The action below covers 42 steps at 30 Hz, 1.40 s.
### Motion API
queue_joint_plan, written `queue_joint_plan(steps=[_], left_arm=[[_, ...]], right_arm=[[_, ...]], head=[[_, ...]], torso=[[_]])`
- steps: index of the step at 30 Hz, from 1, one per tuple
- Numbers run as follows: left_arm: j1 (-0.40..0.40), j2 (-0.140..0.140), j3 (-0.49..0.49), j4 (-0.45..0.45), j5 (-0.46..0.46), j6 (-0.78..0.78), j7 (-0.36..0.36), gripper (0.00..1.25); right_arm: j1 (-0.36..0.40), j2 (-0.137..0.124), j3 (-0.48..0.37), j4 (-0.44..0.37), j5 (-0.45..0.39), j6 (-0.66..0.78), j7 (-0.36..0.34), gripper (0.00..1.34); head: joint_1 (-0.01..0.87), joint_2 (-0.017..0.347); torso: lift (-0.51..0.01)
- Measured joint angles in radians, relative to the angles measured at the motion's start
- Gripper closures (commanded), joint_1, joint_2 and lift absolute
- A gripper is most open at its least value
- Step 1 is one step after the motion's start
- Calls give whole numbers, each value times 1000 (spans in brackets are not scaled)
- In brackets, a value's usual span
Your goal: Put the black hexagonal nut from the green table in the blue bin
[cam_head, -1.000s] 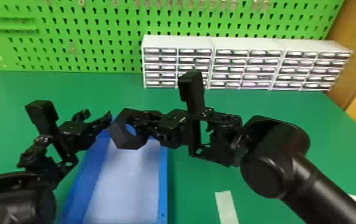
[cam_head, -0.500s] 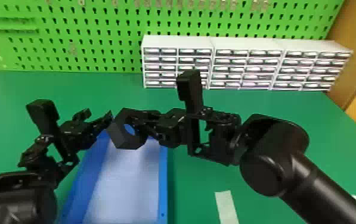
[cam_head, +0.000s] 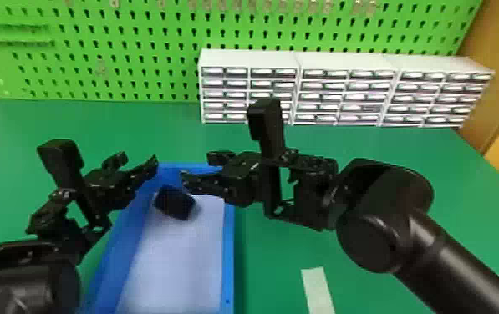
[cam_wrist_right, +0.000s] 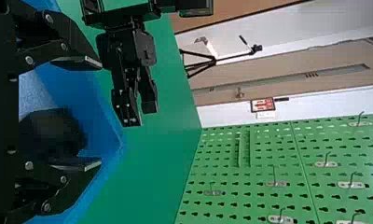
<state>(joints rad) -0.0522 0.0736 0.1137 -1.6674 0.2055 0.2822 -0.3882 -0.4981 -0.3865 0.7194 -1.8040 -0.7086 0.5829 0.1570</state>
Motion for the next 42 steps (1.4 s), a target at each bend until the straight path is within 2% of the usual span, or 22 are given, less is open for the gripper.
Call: queue_joint_plan(steps=[14,23,26,36,42], left_arm=[[0,0,0,0,1,0,0,479],[0,0,3,-1,7,0,-1,479],[2,0,5,-1,10,0,-1,479],[3,0,3,-1,20,-22,-1,479],[3,0,7,0,34,-27,-1,479]], right_arm=[[6,1,-16,0,9,8,0,515],[67,17,-89,0,48,12,0,513],[101,30,-146,0,74,12,1,513],[246,109,-433,-23,220,11,2,515],[310,145,-576,-41,304,8,3,515]], head=[[691,9],[691,9],[691,9],[691,9],[691,9]], torso=[[-97],[-97],[-97],[-97],[-97]])
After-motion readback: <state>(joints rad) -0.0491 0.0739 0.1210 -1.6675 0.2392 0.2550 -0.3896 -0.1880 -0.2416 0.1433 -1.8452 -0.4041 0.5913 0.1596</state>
